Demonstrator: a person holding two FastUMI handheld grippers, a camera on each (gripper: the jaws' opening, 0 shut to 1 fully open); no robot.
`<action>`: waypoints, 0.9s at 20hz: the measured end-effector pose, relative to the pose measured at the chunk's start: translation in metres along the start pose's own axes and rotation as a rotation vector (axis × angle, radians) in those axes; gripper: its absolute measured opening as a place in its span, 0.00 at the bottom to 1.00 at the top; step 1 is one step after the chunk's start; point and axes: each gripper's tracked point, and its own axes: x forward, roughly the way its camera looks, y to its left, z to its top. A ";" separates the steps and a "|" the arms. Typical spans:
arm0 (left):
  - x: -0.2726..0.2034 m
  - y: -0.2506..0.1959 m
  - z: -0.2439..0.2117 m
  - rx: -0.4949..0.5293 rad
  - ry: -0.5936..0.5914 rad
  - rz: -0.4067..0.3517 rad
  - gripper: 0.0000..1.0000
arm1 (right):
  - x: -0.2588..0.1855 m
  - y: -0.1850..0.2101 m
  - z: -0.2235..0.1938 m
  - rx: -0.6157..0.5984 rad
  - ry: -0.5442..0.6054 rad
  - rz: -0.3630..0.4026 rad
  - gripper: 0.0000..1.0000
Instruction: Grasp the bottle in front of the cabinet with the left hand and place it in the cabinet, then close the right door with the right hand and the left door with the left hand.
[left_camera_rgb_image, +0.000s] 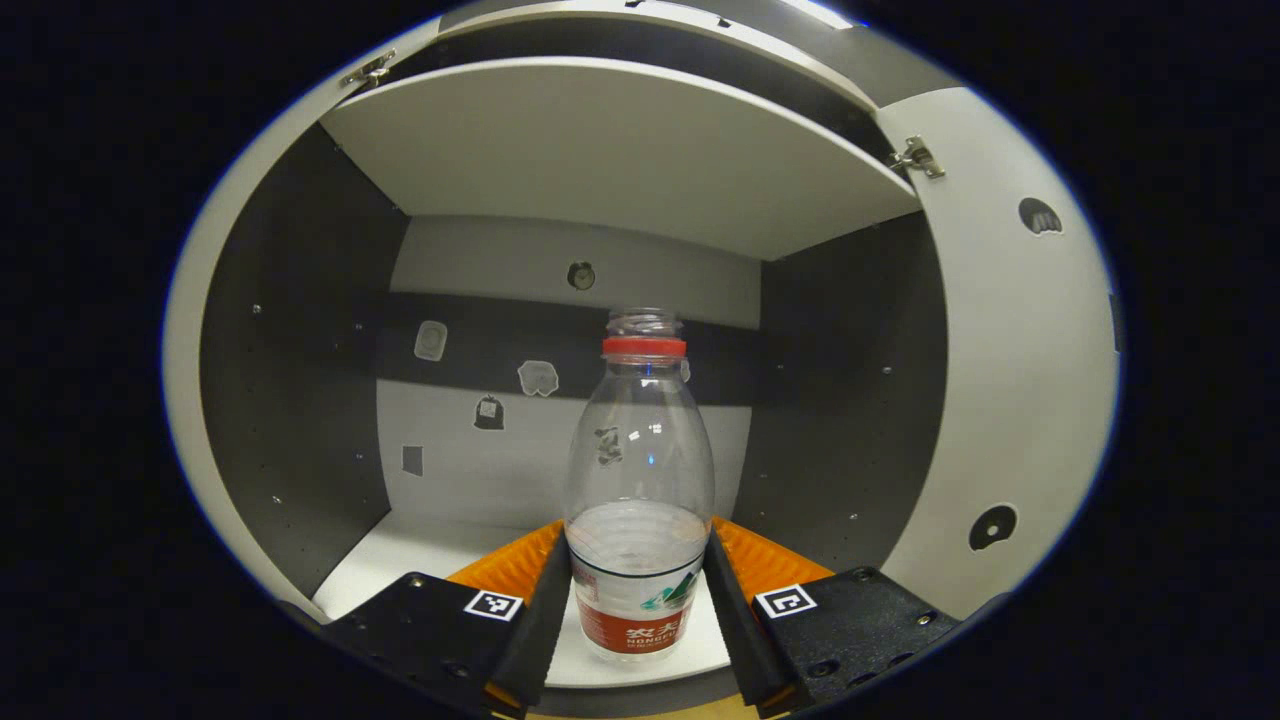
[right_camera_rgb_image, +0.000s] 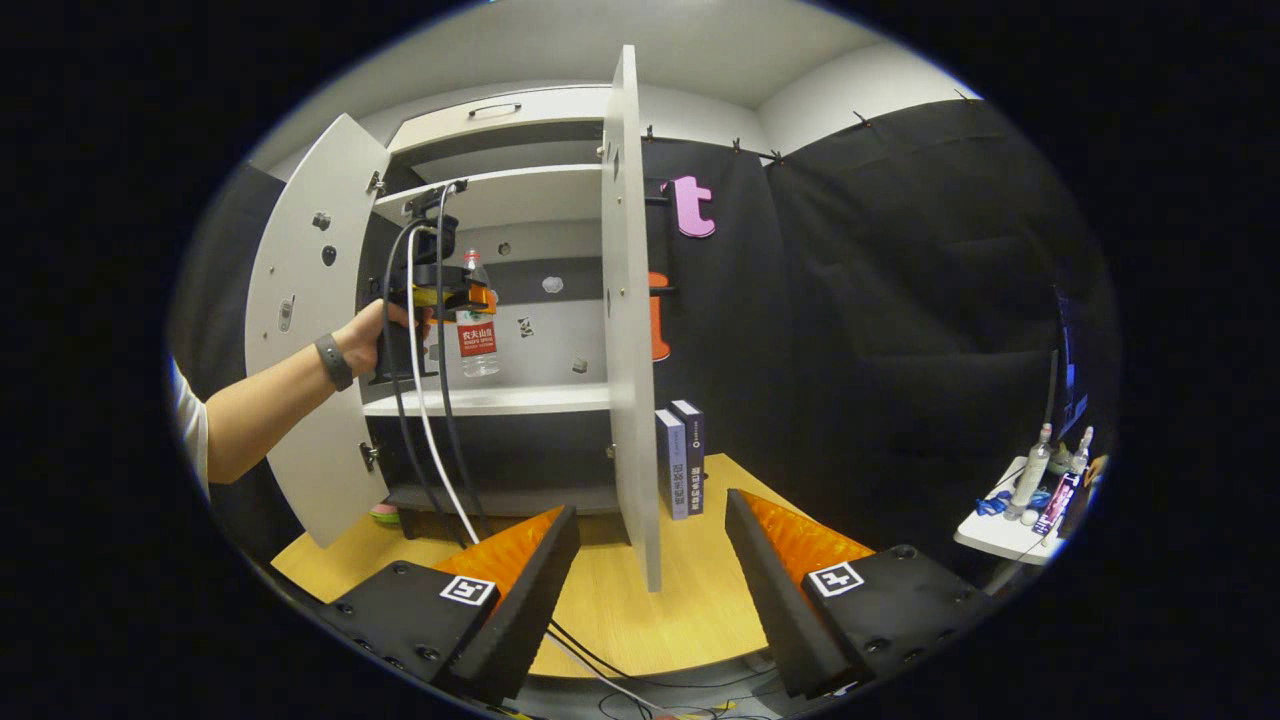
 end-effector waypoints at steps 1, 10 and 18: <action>0.012 0.004 -0.007 -0.005 0.017 0.014 0.71 | -0.001 -0.006 -0.001 -0.005 0.001 -0.017 0.98; 0.041 0.014 -0.039 -0.002 0.064 0.060 0.72 | 0.003 -0.035 -0.007 -0.004 0.032 -0.088 0.98; 0.023 0.017 -0.010 0.004 -0.051 0.037 0.95 | 0.012 -0.025 -0.006 0.012 0.034 -0.062 0.97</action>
